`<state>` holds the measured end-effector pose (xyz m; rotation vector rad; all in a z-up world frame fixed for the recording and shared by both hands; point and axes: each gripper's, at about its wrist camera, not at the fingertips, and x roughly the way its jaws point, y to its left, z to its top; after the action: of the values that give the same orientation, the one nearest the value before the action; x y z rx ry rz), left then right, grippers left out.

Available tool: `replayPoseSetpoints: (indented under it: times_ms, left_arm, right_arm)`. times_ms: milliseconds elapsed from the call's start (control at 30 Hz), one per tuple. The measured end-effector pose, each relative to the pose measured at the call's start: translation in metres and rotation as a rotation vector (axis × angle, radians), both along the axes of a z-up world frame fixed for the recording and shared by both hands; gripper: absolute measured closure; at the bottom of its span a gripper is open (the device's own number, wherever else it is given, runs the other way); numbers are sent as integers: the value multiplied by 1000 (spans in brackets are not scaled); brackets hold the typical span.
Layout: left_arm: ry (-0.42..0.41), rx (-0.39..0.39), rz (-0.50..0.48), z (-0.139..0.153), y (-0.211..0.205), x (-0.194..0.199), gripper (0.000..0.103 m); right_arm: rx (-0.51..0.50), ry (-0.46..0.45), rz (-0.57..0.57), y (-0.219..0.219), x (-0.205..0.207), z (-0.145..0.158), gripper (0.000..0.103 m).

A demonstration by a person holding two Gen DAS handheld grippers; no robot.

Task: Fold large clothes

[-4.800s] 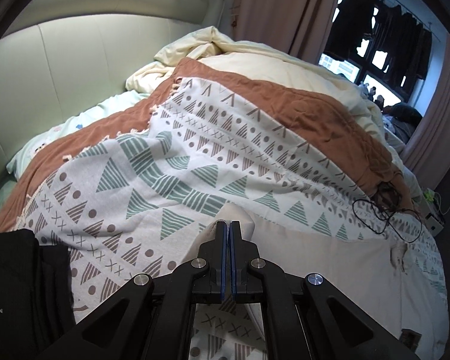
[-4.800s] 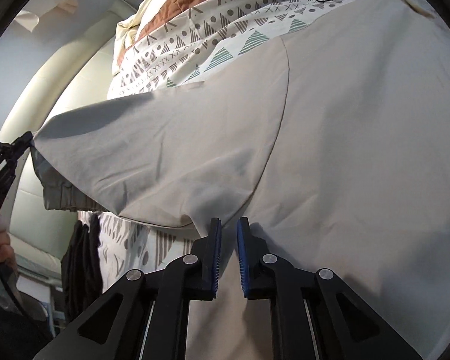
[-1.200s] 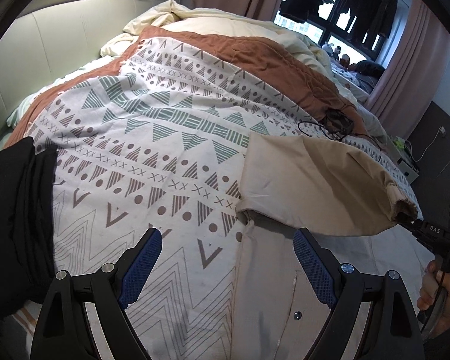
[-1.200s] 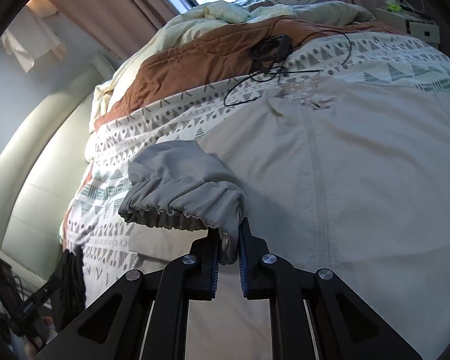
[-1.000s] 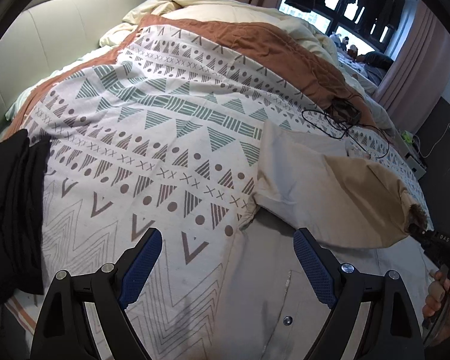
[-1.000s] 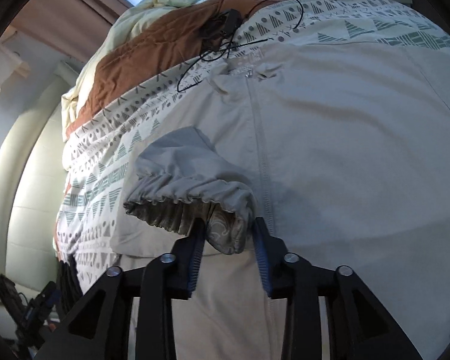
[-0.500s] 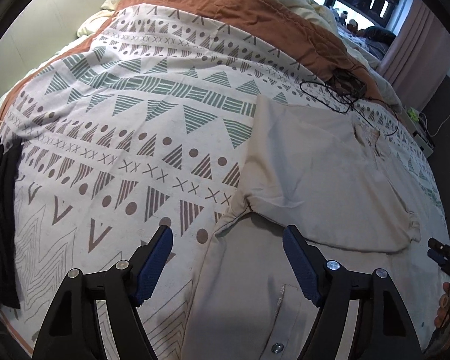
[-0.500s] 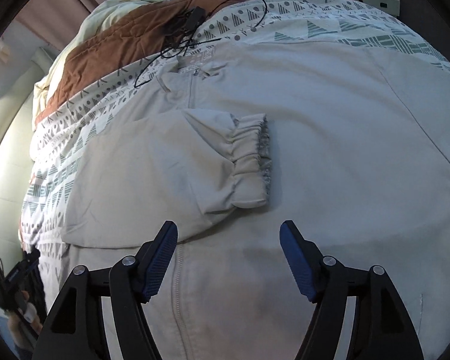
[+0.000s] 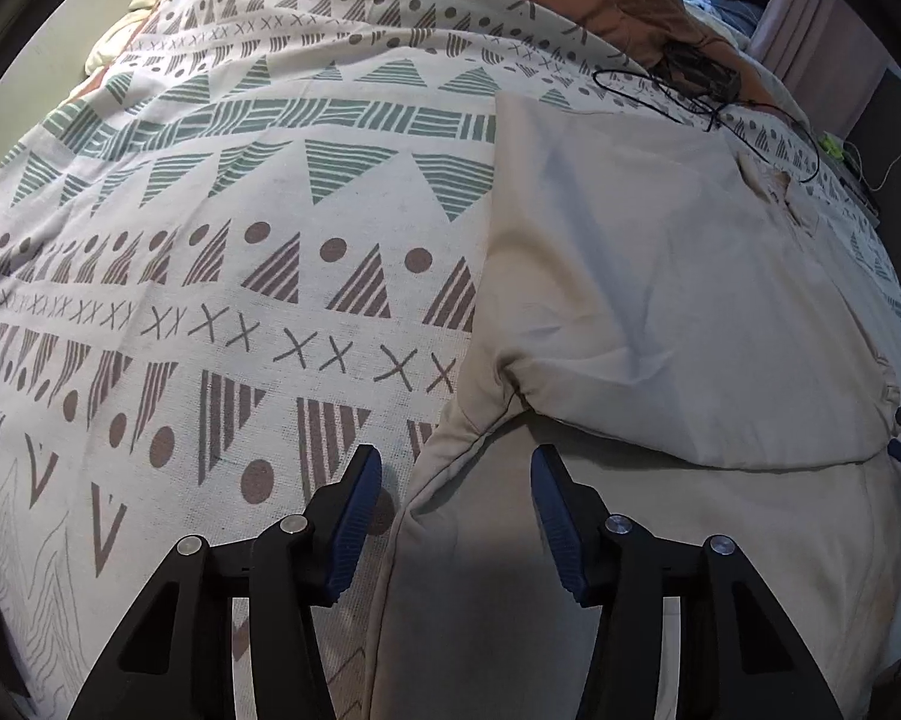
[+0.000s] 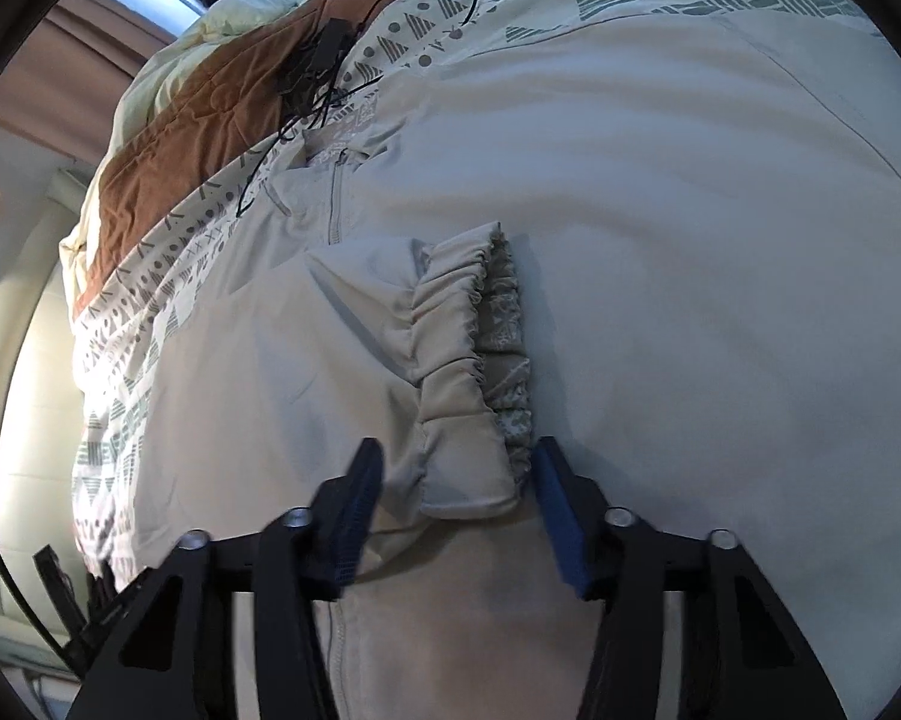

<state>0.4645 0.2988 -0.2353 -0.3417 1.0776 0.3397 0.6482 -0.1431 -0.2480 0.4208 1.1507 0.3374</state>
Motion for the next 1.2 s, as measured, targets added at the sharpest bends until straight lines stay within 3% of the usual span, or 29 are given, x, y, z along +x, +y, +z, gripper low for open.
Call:
replayPoseSetpoints:
  times_ms: [200,233,367,467,633,867,1000,1100,1167,1200]
  left_arm:
    - [-4,4,61,-12,14,7,61]
    - [-10,7,67,-12,15,7,64]
    - [-34,-39,111,-14,25,6,64]
    - [-33,-39,120,-13,25,6,64]
    - [-32,-51,137,-13,26,4,64]
    - [19,-15,128,-9,16,-1,63]
    - [-28,-83,156,8,20,-16,63]
    - [-81,-135,176,22,23,-23,57]
    - [-113,-144,183,30,22,-26,32]
    - [-132,-144,187,34,22,-26,27]
  right_arm:
    - [2,-63,-82,-11,6,8,74]
    - [-20,-70,-104,-14,6,10,95]
    - [0,-13,-153,-24,3,1,94]
    - [-36,-23,-133,-17,0,4,94]
    - [13,-42,-159,-25,-2,8,94]
    - [69,8,-131,-30,-2,2,92]
    - [61,11,-119,-30,-7,6,92]
    - [2,8,-89,-22,-6,6,88]
    - [-19,-3,-69,-19,-3,5,82]
    - [-26,-9,-63,-18,-1,5,80]
